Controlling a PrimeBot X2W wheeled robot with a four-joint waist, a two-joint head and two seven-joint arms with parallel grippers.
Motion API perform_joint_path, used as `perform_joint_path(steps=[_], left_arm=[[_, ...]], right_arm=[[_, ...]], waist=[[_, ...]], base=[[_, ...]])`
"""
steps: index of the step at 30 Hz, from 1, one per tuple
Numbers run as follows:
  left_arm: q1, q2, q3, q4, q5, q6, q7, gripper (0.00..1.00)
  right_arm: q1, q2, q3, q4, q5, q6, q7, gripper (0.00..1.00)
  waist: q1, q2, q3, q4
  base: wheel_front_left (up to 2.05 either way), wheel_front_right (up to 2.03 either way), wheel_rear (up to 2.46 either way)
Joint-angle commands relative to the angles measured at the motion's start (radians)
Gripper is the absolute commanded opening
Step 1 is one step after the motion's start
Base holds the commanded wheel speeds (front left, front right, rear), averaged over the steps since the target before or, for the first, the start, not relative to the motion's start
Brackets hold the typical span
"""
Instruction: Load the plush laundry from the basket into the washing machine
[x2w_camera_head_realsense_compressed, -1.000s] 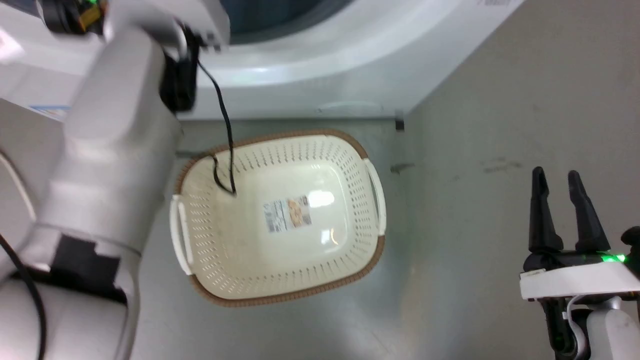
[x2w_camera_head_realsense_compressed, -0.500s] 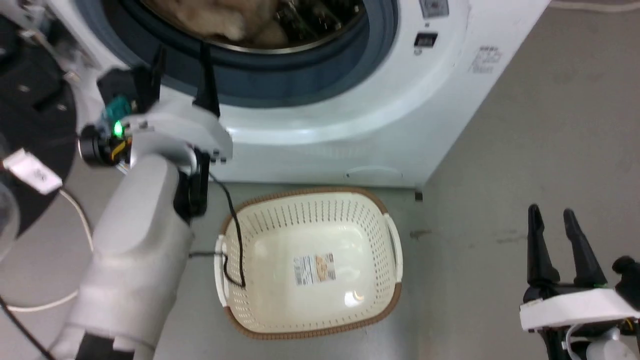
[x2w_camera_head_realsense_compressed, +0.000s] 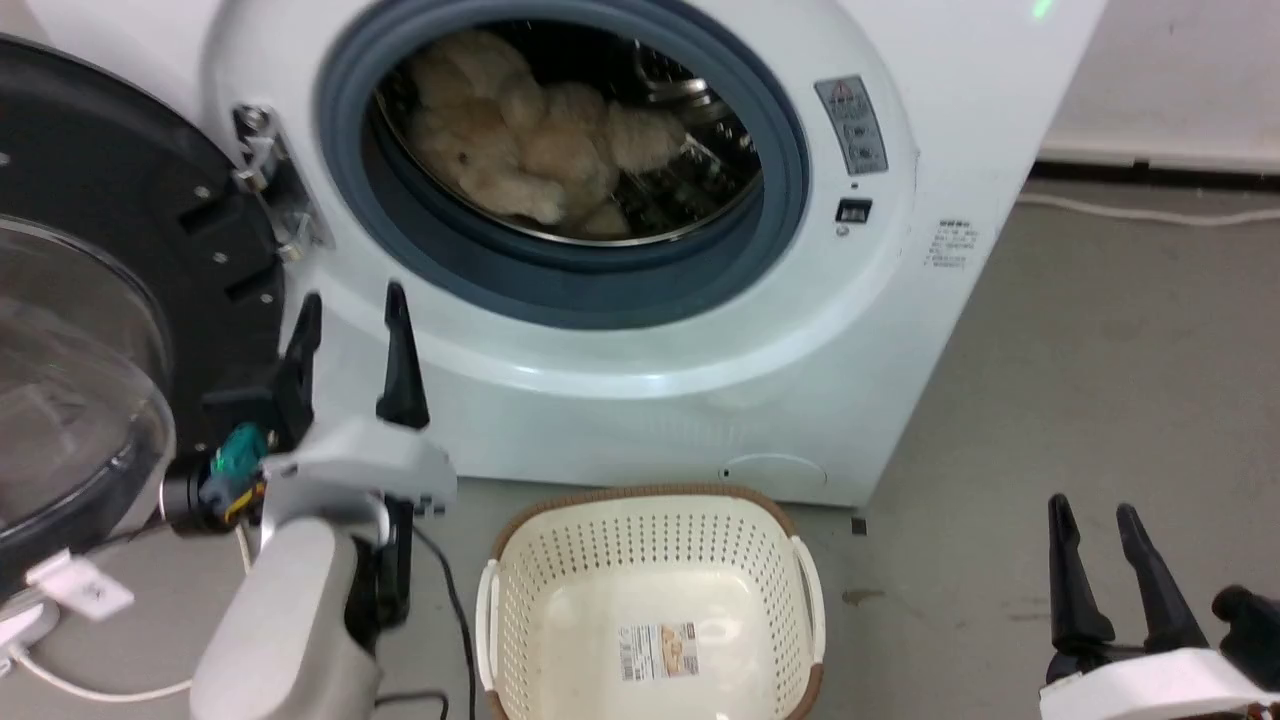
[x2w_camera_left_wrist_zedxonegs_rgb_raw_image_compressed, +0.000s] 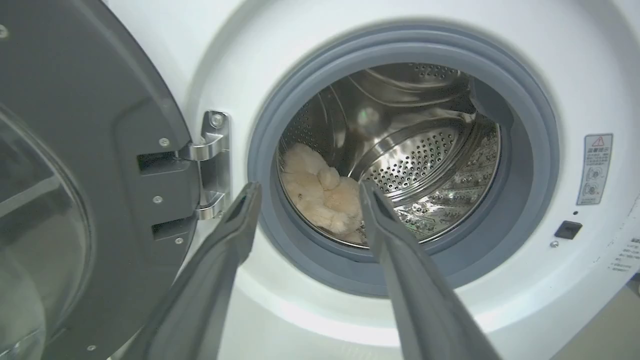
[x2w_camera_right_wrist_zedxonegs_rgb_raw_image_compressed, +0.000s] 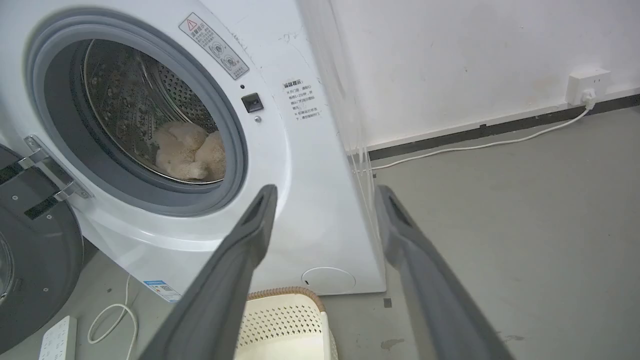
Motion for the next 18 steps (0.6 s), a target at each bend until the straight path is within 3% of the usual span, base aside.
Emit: perform_joint_path(steps=[1,7,18], left_arm=[[0.025,0.006,0.002,-0.013,0.007,0.001,-0.005,1.00],[0.202,0.023,0.006,-0.114,-0.026,-0.006,0.025,1.00],[0.341,0.060,-0.029,-0.226,-0.046,-0.024,0.097,1.00]], right_arm=[[0.015,-0.002,-0.002,-0.003,0.009,0.001,0.001,1.00],[0.062,-0.002,0.006,-0.004,0.007,0.001,0.004,1.00],[0.113,-0.002,0.003,-0.028,-0.038,0.001,0.017,1.00]], waist=[[0.0002,0.0000,-0.024,0.011],[0.0002,0.0000,-0.086,0.020],[0.0002,0.0000,-0.129,0.032]], base=[[0.00,0.00,0.00],[0.00,0.00,0.00],[0.00,0.00,0.00]])
